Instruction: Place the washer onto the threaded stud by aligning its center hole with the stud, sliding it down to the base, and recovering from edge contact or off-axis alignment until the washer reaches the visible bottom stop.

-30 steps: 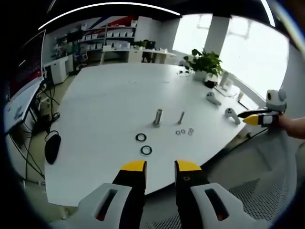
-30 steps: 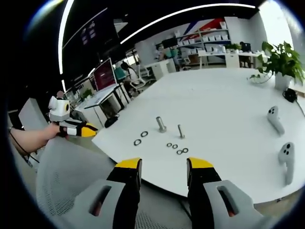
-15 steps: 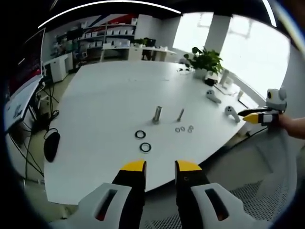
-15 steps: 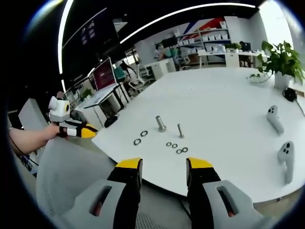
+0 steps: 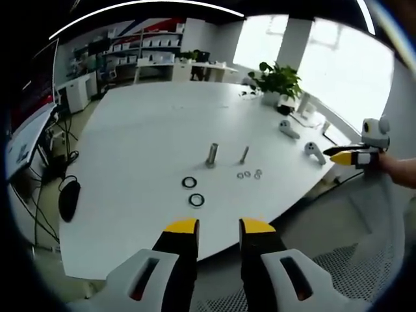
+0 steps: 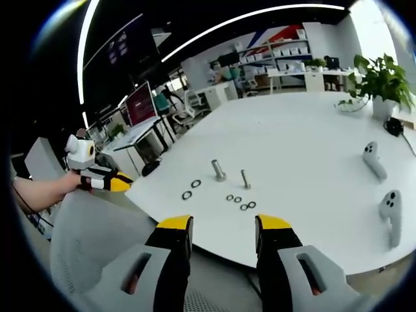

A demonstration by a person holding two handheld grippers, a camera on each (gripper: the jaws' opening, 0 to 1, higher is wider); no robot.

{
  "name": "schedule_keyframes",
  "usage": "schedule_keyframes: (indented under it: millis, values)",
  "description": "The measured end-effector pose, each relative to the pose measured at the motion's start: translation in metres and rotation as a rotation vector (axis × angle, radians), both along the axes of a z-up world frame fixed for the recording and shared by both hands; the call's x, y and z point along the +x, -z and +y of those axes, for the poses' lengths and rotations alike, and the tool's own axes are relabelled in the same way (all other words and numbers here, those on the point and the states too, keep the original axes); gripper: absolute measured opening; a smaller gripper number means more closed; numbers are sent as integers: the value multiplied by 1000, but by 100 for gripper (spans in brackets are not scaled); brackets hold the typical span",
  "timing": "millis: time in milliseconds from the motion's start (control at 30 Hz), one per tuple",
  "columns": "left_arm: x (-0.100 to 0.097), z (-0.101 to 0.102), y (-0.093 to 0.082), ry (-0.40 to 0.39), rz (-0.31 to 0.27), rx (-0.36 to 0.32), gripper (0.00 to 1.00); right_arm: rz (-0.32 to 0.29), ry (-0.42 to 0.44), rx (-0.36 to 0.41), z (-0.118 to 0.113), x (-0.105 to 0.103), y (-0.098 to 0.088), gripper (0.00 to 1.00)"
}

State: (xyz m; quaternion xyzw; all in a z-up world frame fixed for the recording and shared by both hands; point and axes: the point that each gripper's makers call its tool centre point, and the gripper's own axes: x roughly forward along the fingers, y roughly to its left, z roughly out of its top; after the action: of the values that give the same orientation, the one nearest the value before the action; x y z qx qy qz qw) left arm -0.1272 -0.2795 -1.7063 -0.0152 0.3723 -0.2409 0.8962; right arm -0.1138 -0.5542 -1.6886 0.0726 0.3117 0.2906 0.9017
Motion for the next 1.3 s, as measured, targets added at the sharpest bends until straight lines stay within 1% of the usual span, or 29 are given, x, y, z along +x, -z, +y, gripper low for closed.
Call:
schedule_keyframes:
  millis: [533, 867, 1100, 1300]
  values:
    - [1, 0, 1, -2, 8, -2, 23, 22, -26, -10, 4, -3, 4, 40]
    - [-4, -4, 9, 29, 51, 17, 23, 18, -19, -4, 3, -1, 3, 40]
    - [-4, -2, 10, 17, 60, 21, 23, 18, -36, -6, 5, -2, 3, 39]
    - [-6, -3, 13, 37, 73, 31, 23, 18, -22, -2, 4, -1, 3, 39]
